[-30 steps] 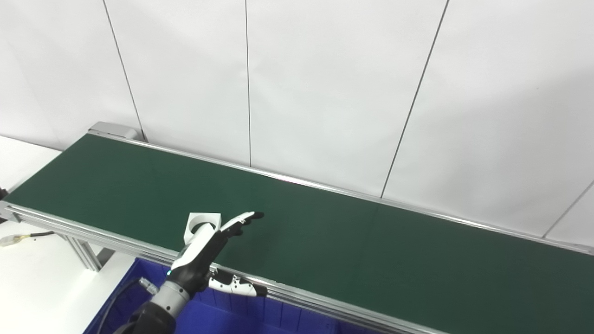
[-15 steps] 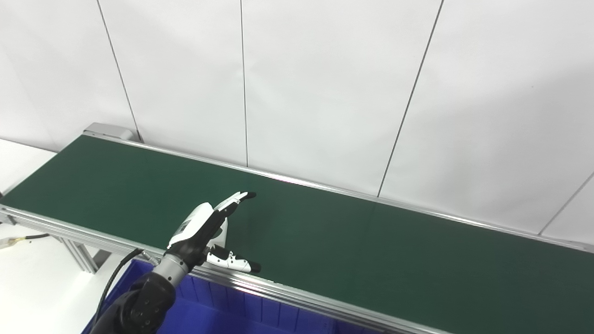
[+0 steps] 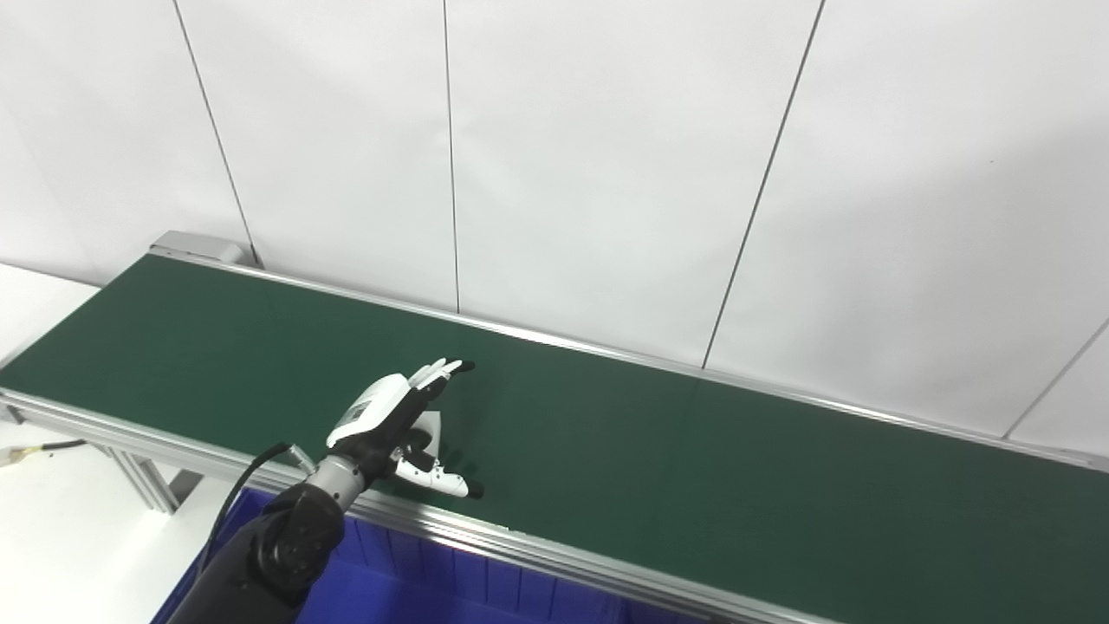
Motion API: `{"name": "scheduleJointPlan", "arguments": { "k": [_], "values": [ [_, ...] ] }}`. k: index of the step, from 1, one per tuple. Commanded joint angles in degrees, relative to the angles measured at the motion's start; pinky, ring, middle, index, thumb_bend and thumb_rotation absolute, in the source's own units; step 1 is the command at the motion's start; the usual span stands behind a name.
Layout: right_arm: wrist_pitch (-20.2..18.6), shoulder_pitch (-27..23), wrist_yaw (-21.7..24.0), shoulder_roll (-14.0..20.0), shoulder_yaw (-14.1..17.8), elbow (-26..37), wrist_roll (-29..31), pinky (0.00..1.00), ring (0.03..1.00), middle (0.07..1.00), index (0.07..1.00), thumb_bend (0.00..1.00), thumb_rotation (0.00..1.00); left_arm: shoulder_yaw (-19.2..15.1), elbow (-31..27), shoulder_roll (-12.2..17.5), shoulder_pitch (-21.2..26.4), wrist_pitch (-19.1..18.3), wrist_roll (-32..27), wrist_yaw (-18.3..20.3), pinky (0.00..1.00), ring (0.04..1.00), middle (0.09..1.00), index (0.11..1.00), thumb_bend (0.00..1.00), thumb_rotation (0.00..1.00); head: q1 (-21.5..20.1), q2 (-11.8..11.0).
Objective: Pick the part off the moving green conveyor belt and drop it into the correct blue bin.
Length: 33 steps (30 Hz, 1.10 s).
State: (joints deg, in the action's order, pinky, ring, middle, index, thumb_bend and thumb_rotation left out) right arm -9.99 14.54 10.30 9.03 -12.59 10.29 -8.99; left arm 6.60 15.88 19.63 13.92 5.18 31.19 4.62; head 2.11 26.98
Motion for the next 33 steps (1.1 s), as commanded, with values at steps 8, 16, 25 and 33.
{"name": "scheduleJointPlan", "arguments": {
  "k": [8, 16, 25, 33],
  "values": [
    [2.8, -0.5, -0.4, -0.3, 0.1, 0.9, -0.1, 0.70, 0.808, 0.820, 0.876, 0.87, 0.00, 3.2, 4.1, 2.0, 6.2, -0.2, 4.8, -3.5, 1.00, 1.000, 1.000, 0.937, 0.84, 0.15, 0.2, -0.1],
    [2.6, -0.3, -0.1, -0.4, 0.3, 1.1, 0.9, 0.72, 0.814, 0.832, 0.880, 0.87, 0.00, 5.8, 6.3, 2.4, 7.5, -3.0, 7.0, -3.0, 1.00, 1.000, 1.000, 0.923, 0.84, 0.01, 0.3, -0.1],
    [2.3, 0.1, -0.2, -0.2, 0.2, 1.6, 0.6, 0.72, 0.808, 0.827, 0.881, 0.86, 0.00, 8.2, 5.5, 4.3, 7.9, -7.6, 7.3, 2.1, 1.00, 1.000, 1.000, 0.927, 0.82, 0.00, 0.7, 0.2],
    [2.4, 0.3, -0.1, 0.1, 0.3, 2.0, 0.6, 0.71, 0.811, 0.828, 0.881, 0.86, 0.00, 10.2, 5.2, 5.3, 7.1, -8.2, 9.3, 2.0, 1.00, 1.000, 1.000, 0.907, 0.77, 0.00, 0.8, 0.5]
  ]
}}
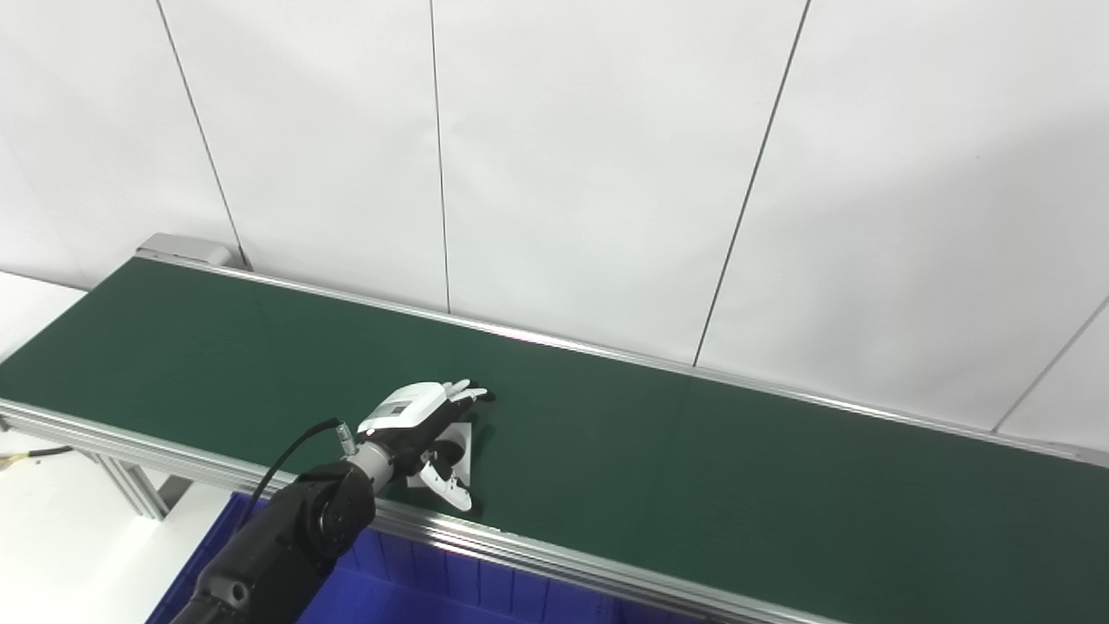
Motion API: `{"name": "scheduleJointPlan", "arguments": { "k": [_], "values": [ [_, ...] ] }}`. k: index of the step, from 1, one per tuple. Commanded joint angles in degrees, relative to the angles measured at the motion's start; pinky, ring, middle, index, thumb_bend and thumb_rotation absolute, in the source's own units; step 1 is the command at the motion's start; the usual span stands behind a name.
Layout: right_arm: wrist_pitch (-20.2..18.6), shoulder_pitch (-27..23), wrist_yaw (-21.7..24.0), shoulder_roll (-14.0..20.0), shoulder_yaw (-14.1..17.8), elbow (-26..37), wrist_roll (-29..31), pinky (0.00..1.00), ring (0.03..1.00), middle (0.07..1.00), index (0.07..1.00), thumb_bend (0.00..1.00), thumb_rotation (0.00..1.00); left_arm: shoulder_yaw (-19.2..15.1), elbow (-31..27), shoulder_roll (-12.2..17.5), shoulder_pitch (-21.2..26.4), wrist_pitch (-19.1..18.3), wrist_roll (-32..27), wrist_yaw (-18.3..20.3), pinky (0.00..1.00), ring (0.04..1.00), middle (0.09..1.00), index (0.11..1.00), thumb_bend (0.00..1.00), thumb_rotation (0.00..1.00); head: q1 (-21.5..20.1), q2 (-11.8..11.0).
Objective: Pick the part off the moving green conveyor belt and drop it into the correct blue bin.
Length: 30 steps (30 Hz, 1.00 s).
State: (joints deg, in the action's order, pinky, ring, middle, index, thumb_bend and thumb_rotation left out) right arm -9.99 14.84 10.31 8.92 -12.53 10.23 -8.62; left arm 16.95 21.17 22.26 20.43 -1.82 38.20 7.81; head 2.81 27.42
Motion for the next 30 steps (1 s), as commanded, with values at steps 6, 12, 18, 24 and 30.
{"name": "scheduleJointPlan", "arguments": {
  "k": [6, 12, 18, 24, 30],
  "values": [
    [2.1, 0.0, -0.2, 0.3, 0.1, 2.5, -0.2, 0.71, 0.809, 0.823, 0.878, 0.86, 0.00, 1.1, -0.6, 1.9, 0.5, -4.3, 6.2, -5.4, 0.65, 0.702, 0.805, 0.741, 0.56, 0.00, 0.3, 0.3],
    [2.5, 0.1, -0.6, 0.0, 0.0, 2.5, -0.6, 0.70, 0.791, 0.817, 0.876, 0.85, 0.00, 1.1, -1.7, 1.6, 0.4, -8.1, 7.3, -2.8, 0.60, 0.702, 0.744, 0.640, 0.49, 0.00, 0.2, 0.2],
    [2.7, 0.0, -0.3, 0.1, 0.1, 2.4, -0.6, 0.70, 0.808, 0.818, 0.876, 0.85, 0.00, 1.4, -2.9, 1.4, 0.2, -13.8, 9.0, -0.8, 0.40, 0.510, 0.586, 0.486, 0.51, 0.02, 0.4, 0.2],
    [2.7, -0.3, -0.4, 0.0, 0.2, 1.9, -0.5, 0.70, 0.805, 0.813, 0.874, 0.84, 0.00, 1.2, -3.1, 1.2, 0.1, -15.4, 8.6, -1.4, 0.20, 0.286, 0.437, 0.488, 0.51, 0.00, 0.4, 0.0],
    [2.7, -0.3, -0.3, -0.1, 0.3, 1.9, -0.2, 0.71, 0.807, 0.817, 0.876, 0.84, 0.00, -1.3, -5.3, 0.0, -1.4, -12.7, 6.5, -6.2, 0.20, 0.293, 0.462, 0.486, 0.51, 0.00, 0.3, 0.1]
  ]
}}
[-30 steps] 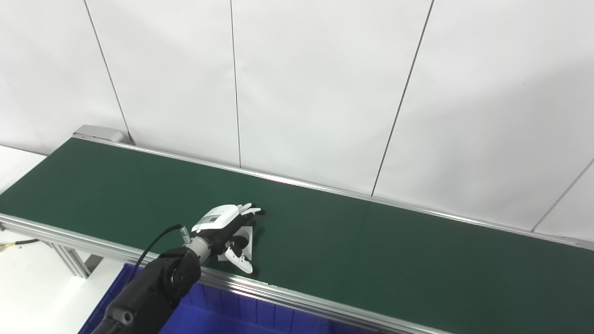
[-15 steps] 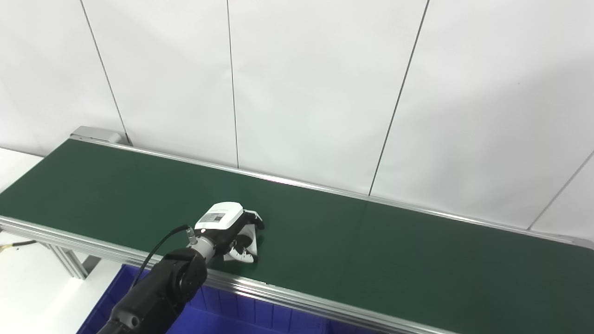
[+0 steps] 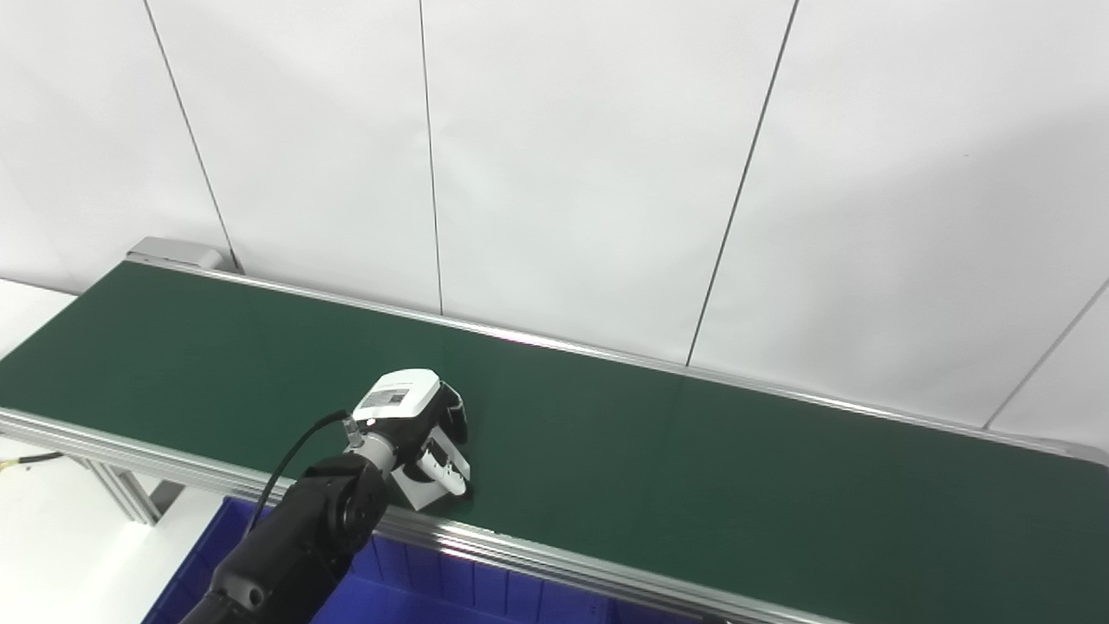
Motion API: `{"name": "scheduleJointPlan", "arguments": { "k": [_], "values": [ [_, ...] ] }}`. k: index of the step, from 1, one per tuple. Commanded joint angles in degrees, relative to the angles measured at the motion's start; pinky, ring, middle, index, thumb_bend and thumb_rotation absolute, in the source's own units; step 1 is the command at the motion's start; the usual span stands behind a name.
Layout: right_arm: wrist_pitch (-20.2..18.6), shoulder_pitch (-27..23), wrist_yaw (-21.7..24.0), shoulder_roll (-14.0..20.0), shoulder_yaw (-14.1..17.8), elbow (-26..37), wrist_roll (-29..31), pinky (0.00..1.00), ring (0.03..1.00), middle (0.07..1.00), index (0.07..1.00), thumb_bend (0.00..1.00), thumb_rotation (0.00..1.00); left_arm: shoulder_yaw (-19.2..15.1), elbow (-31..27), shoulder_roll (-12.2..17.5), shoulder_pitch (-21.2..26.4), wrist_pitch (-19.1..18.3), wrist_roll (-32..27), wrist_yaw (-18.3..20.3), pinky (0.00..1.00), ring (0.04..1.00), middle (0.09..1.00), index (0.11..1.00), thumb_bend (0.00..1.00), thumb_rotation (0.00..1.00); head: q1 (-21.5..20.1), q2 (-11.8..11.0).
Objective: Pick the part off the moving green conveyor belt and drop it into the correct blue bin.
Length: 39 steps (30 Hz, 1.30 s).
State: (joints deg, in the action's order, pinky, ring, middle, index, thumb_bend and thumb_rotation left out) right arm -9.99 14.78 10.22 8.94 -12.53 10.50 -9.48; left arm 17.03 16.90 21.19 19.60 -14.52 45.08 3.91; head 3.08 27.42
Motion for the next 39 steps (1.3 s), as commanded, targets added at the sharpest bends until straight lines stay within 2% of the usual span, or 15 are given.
{"name": "scheduleJointPlan", "arguments": {
  "k": [1, 2, 3, 5, 9, 14, 20, 25, 26, 30, 34, 35, 38, 39],
  "values": [
    [2.8, -0.2, -0.2, -0.2, 0.3, 1.6, 0.8, 0.71, 0.807, 0.818, 0.877, 0.84, 0.00, -1.8, -1.4, 1.0, -0.8, 0.5, -0.8, -2.9, 0.21, 0.297, 0.465, 0.485, 0.51, 0.00, 0.1, 0.1],
    [2.6, -0.2, -0.1, -0.2, 0.3, 1.6, 0.8, 0.71, 0.807, 0.818, 0.878, 0.83, 0.00, -3.0, -2.5, 0.4, -1.4, 1.8, -2.4, -4.2, 0.21, 0.299, 0.466, 0.485, 0.51, 0.00, 0.0, 0.1],
    [2.5, -0.2, -0.1, -0.1, 0.3, 1.7, 0.8, 0.71, 0.809, 0.819, 0.877, 0.83, 0.00, -3.8, -3.3, 0.0, -1.9, 2.7, -3.6, -5.1, 0.24, 0.358, 0.471, 0.488, 0.51, 0.00, 0.0, 0.1],
    [2.4, -0.2, -0.2, -0.1, 0.2, 1.8, 0.7, 0.71, 0.812, 0.820, 0.877, 0.83, 0.00, -5.6, -5.5, -0.9, -3.2, 4.9, -6.2, -7.1, 0.29, 0.416, 0.473, 0.490, 0.50, 0.00, -0.1, 0.3],
    [2.4, -0.1, -0.2, -0.2, 0.3, 1.9, 0.9, 0.72, 0.802, 0.823, 0.877, 0.84, 0.00, -7.5, -8.7, -2.2, -5.6, 9.5, -8.6, -10.6, 0.27, 0.431, 0.486, 0.483, 0.50, 0.00, -0.2, 0.3],
    [2.7, -0.1, -0.1, 0.0, 0.2, 1.9, 0.5, 0.70, 0.803, 0.817, 0.879, 0.84, 0.00, -9.1, -11.9, -3.4, -7.4, 12.7, -10.8, -12.1, 0.25, 0.427, 0.495, 0.480, 0.49, 0.00, -0.4, 0.5],
    [1.4, 0.1, -0.3, -0.3, 0.1, 2.6, 0.2, 0.71, 0.797, 0.825, 0.883, 0.84, 0.00, -11.1, -17.5, -5.1, -9.7, 13.4, -15.1, -10.4, 0.25, 0.423, 0.501, 0.478, 0.49, 0.00, -1.8, 1.3],
    [0.7, 0.5, -0.4, -0.5, -0.1, 3.7, -0.5, 0.71, 0.793, 0.819, 0.882, 0.84, 0.00, -11.3, -21.0, -6.0, -12.8, 14.7, -17.8, -9.5, 0.24, 0.410, 0.485, 0.489, 0.49, 0.00, -3.0, 1.6],
    [0.8, 0.6, -0.5, -0.5, -0.1, 4.0, -0.8, 0.71, 0.791, 0.816, 0.881, 0.84, 0.00, -11.3, -21.5, -6.1, -13.4, 15.1, -18.3, -9.2, 0.24, 0.410, 0.483, 0.490, 0.49, 0.00, -4.2, 2.1],
    [-0.5, 1.0, -0.1, -0.9, 0.0, 5.0, -0.2, 0.71, 0.799, 0.813, 0.883, 0.84, 0.00, -10.9, -19.3, -6.5, -15.8, 18.4, -20.8, -9.1, 0.26, 0.410, 0.489, 0.491, 0.49, 0.00, -6.7, 3.0],
    [-1.1, 1.2, -0.1, -1.1, -0.2, 6.2, -0.6, 0.73, 0.798, 0.819, 0.882, 0.84, 0.00, -10.5, -18.6, -6.7, -17.8, 19.3, -21.8, -8.2, 0.27, 0.412, 0.496, 0.488, 0.49, 0.00, -10.3, 3.8],
    [-1.2, 1.4, -0.3, -1.3, -0.3, 6.6, -1.0, 0.73, 0.795, 0.818, 0.880, 0.84, 0.00, -10.3, -18.2, -6.4, -18.4, 20.3, -23.1, -7.2, 0.27, 0.412, 0.496, 0.488, 0.49, 0.00, -12.2, 4.4],
    [-1.7, 1.8, -0.7, -2.1, -0.2, 7.6, -1.2, 0.71, 0.795, 0.810, 0.877, 0.85, 0.00, -10.1, -17.1, -5.8, -19.6, 23.0, -24.9, -5.5, 0.29, 0.416, 0.497, 0.490, 0.49, 0.00, -13.6, 5.1],
    [-1.6, 2.0, -0.8, -2.5, 0.1, 7.7, -0.6, 0.72, 0.797, 0.810, 0.877, 0.85, 0.00, -9.8, -16.8, -5.6, -20.1, 23.9, -25.6, -4.6, 0.29, 0.417, 0.497, 0.490, 0.49, 0.00, -14.6, 6.0]
  ]
}}
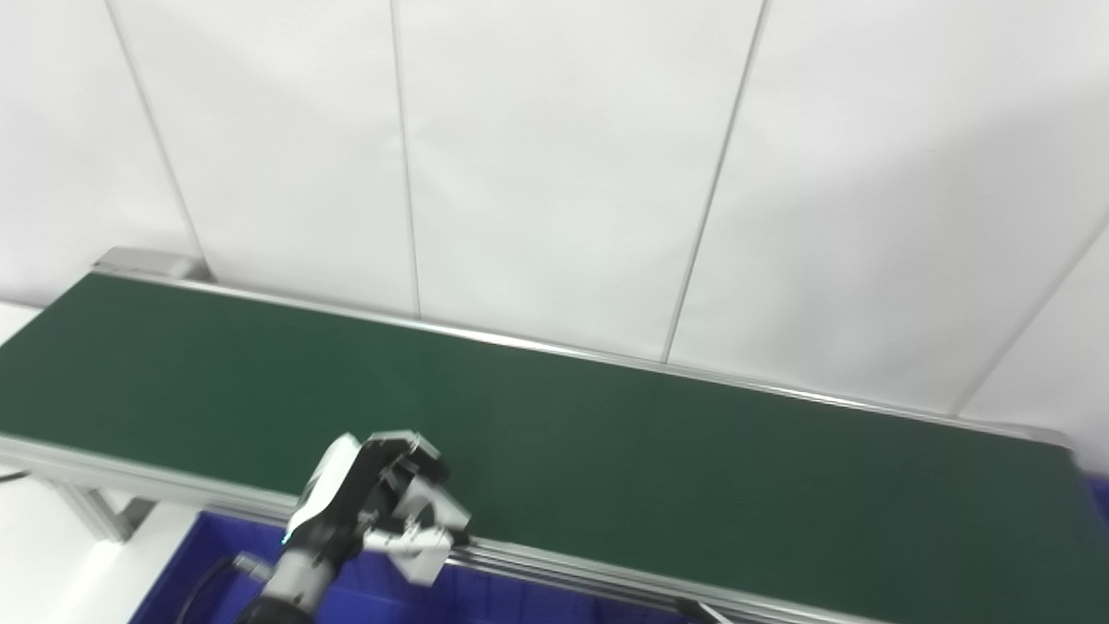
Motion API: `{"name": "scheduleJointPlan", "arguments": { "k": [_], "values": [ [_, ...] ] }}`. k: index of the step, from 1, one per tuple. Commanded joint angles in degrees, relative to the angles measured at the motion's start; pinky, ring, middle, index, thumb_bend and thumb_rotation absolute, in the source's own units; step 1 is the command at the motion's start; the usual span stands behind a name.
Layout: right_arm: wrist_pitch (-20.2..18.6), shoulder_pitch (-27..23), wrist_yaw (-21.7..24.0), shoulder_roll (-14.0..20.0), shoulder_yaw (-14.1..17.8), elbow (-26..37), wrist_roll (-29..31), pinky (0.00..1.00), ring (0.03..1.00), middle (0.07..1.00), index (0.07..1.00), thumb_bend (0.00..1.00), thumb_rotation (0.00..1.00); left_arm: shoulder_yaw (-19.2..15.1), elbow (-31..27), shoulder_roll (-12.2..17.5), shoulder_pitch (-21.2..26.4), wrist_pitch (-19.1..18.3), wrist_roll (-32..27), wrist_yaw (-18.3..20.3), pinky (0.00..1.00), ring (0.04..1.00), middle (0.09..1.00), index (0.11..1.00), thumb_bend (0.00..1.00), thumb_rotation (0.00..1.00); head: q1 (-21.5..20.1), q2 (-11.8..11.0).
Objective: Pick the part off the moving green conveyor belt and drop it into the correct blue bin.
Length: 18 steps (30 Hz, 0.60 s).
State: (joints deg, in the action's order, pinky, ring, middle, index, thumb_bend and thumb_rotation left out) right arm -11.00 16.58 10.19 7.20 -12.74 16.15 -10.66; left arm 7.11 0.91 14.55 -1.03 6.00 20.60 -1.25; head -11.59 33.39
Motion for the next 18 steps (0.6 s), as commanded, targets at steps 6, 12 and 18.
{"name": "scheduleJointPlan", "arguments": {
  "k": [6, 12, 18],
  "values": [
    [1.8, 1.2, -2.2, -2.4, 0.2, 1.5, -0.1, 0.73, 0.810, 0.816, 0.897, 0.82, 0.01, 1.5, -1.6, 1.3, -1.9, 4.3, -2.3, 3.8, 0.30, 0.404, 0.495, 0.498, 0.49, 0.00, -2.2, 2.4],
    [2.8, 1.8, -3.5, -3.1, -0.8, 1.1, -1.7, 0.75, 0.832, 0.846, 0.920, 0.80, 0.11, 2.3, -1.1, 1.4, -3.6, 5.3, -3.8, 6.0, 0.35, 0.424, 0.501, 0.492, 0.50, 0.00, -3.9, 5.7],
    [1.6, 1.3, -3.5, -3.4, -1.3, 2.2, -2.3, 0.75, 0.846, 0.859, 0.925, 0.81, 0.16, 2.4, -2.3, 2.2, -3.6, 2.8, -3.3, 8.7, 0.36, 0.427, 0.504, 0.490, 0.50, 0.00, -4.5, 9.6]
  ]
}}
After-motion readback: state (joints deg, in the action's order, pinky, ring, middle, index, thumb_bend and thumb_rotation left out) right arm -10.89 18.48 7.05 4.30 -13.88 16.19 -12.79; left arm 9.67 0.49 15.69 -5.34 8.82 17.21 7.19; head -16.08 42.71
